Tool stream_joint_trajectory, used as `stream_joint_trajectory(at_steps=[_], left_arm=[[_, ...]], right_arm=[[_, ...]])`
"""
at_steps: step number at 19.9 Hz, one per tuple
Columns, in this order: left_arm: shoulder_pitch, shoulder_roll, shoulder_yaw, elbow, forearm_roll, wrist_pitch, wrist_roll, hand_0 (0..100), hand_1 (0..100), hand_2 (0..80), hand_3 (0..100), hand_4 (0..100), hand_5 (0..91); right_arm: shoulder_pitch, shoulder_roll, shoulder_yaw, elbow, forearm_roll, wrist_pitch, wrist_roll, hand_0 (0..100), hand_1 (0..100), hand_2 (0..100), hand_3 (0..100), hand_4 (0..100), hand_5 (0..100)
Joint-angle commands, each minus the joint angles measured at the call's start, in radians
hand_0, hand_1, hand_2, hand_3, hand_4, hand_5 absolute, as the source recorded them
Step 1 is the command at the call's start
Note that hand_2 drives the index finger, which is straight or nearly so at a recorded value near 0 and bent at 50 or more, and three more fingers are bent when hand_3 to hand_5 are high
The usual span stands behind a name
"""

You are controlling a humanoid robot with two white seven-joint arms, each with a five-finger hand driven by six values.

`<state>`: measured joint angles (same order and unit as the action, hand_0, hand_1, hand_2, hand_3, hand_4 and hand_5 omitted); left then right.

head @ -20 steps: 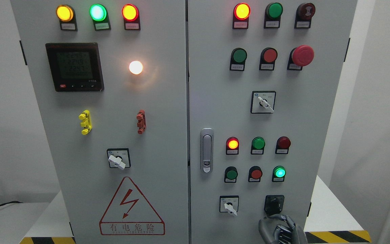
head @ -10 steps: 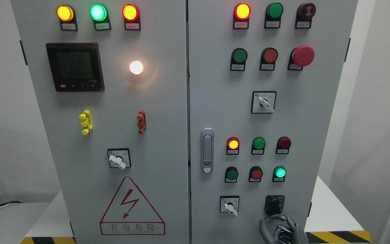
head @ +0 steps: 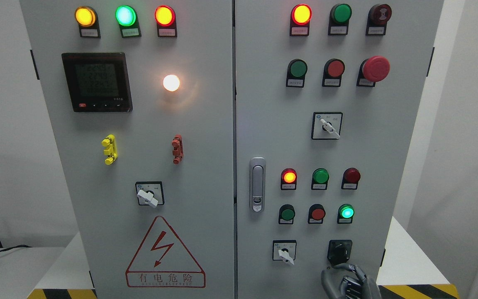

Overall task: Trip black knob to open circuit
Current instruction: 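Twist the black knob with the right hand to trip it, then release the knob and lower the right hand away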

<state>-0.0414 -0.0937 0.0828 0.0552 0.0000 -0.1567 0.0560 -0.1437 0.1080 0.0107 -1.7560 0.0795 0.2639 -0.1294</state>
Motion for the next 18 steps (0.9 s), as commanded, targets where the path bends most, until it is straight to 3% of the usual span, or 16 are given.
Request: stream_joint_trajectory(at_steps=[1, 18], left_arm=[[0.000, 0.000, 0.000, 0.000, -0.031, 0.000, -0.001, 12, 39, 0.0, 0, 0, 0.0], [0.000, 0.000, 0.000, 0.000, -0.031, 0.000, -0.001, 12, 39, 0.0, 0, 0, 0.0]], right_arm=[[0.001, -0.002, -0.035, 0.007, 0.000, 0.003, -0.004, 31, 73, 44, 100, 100, 93], [0.007, -0.005, -0.077, 0.015, 0.002, 0.003, 0.013, 30, 73, 44, 100, 100, 93]])
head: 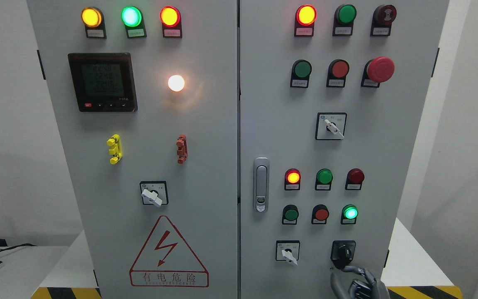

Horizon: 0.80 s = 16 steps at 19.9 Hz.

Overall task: Trip black knob to open circuit
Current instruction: 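Release the knob and lower the right hand away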

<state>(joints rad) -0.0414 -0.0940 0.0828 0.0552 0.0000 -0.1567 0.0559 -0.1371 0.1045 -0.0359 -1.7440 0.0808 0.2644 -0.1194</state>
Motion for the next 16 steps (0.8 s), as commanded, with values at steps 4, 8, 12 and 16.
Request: stream_joint_trajectory(at_steps=[4, 8, 12, 16], left_arm=[[0.000, 0.000, 0.000, 0.000, -0.031, 0.000, -0.001, 12, 39, 0.0, 0, 0, 0.0], [0.000, 0.000, 0.000, 0.000, -0.031, 0.000, -0.001, 12, 39, 0.0, 0, 0, 0.0], [0.000, 0.000, 0.000, 0.000, -0.031, 0.000, -0.001, 12, 39, 0.0, 0, 0, 0.0], [0.000, 0.000, 0.000, 0.000, -0.031, 0.000, -0.001, 12, 39, 0.0, 0, 0, 0.0]], right_arm=[[0.001, -0.002, -0.068, 0.004, 0.000, 0.003, 0.029, 30, 73, 44, 100, 100, 93], [0.011, -0.008, -0.081, 0.000, 0.000, 0.001, 0.030, 30, 73, 44, 100, 100, 93], [0.040, -0.020, -0.101, -0.005, -0.004, -0.019, 0.035, 30, 73, 46, 100, 100, 93], [0.071, -0.017, -0.131, -0.058, -0.012, -0.020, 0.073, 35, 70, 49, 100, 99, 91]])
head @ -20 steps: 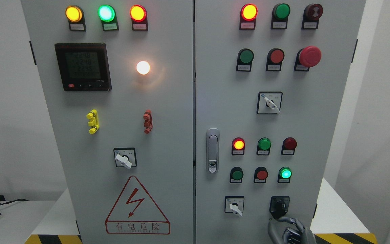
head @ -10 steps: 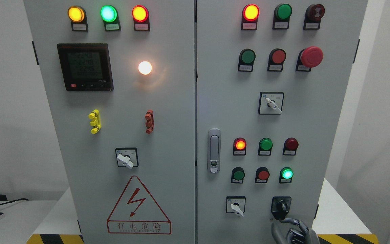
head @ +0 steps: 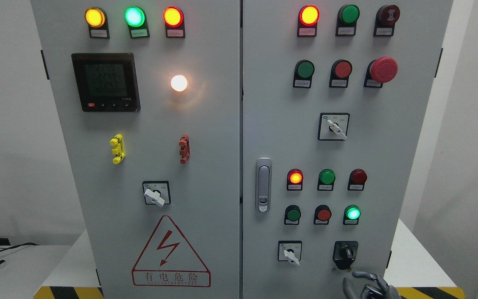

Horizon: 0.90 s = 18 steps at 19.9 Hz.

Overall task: Trip black knob to open circuit
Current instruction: 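Release the knob and lower the right hand away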

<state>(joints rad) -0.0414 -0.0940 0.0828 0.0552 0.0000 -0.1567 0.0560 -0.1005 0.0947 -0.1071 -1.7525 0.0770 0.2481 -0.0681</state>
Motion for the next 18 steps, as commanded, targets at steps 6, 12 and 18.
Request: stream_joint_trajectory(at_steps=[6, 12, 18], left_arm=[[0.000, -0.001, 0.000, 0.000, -0.031, 0.000, -0.001, 12, 39, 0.0, 0, 0, 0.0], [0.000, 0.000, 0.000, 0.000, -0.031, 0.000, -0.001, 12, 39, 0.0, 0, 0, 0.0], [0.000, 0.000, 0.000, 0.000, -0.031, 0.000, -0.001, 12, 39, 0.0, 0, 0, 0.0]], right_arm=[[0.186, -0.059, -0.066, -0.173, -0.169, -0.006, 0.039, 35, 38, 43, 72, 66, 69], [0.320, -0.101, -0.106, -0.220, -0.233, -0.067, 0.077, 16, 21, 29, 46, 41, 42], [0.404, -0.165, -0.124, -0.281, -0.351, -0.072, 0.082, 7, 10, 21, 38, 30, 32]])
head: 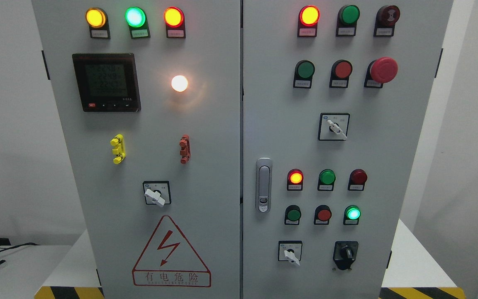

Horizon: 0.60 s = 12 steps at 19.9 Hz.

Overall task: Trip black knob to open circuit
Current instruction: 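Release the knob and lower the right hand away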

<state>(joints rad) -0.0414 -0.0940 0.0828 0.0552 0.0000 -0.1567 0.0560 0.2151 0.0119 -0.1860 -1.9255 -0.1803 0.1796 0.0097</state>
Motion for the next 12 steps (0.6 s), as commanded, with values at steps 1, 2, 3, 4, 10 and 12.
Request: stream_joint_trajectory(at_steps=[1, 2, 3, 4, 10, 12], left_arm=[[0.000, 0.000, 0.000, 0.000, -0.031, 0.000, -0.001, 12, 39, 0.0, 0, 0, 0.0], [0.000, -0.001, 0.000, 0.000, -0.031, 0.000, -0.001, 12, 39, 0.0, 0, 0, 0.0], [0.000, 0.000, 0.000, 0.000, -0.031, 0.000, -0.001, 12, 39, 0.0, 0, 0, 0.0], [0.000, 0.000, 0.000, 0.000, -0.031, 0.000, -0.001, 12, 39, 0.0, 0, 0, 0.0], [0.000, 0.000, 0.000, 0.000, -0.031, 0.000, -0.001, 12, 39, 0.0, 0, 0, 0.0], [0.000, -0.001, 0.000, 0.000, -0.031, 0.000, -0.001, 12, 39, 0.0, 0, 0, 0.0]], right_arm=[[0.099, -0.087, -0.053, -0.121, -0.108, -0.003, 0.004, 6, 9, 21, 36, 29, 31], [0.107, -0.089, -0.059, -0.135, -0.120, -0.003, 0.006, 5, 7, 20, 35, 28, 30], [0.110, -0.089, -0.065, -0.145, -0.131, -0.002, 0.022, 4, 7, 20, 34, 27, 29], [0.110, -0.089, -0.072, -0.153, -0.134, -0.002, 0.035, 4, 6, 19, 33, 27, 29], [0.107, -0.096, -0.078, -0.159, -0.134, -0.002, 0.038, 0, 3, 16, 29, 23, 27], [0.104, -0.095, -0.078, -0.159, -0.134, 0.001, 0.036, 0, 2, 15, 27, 21, 25]])
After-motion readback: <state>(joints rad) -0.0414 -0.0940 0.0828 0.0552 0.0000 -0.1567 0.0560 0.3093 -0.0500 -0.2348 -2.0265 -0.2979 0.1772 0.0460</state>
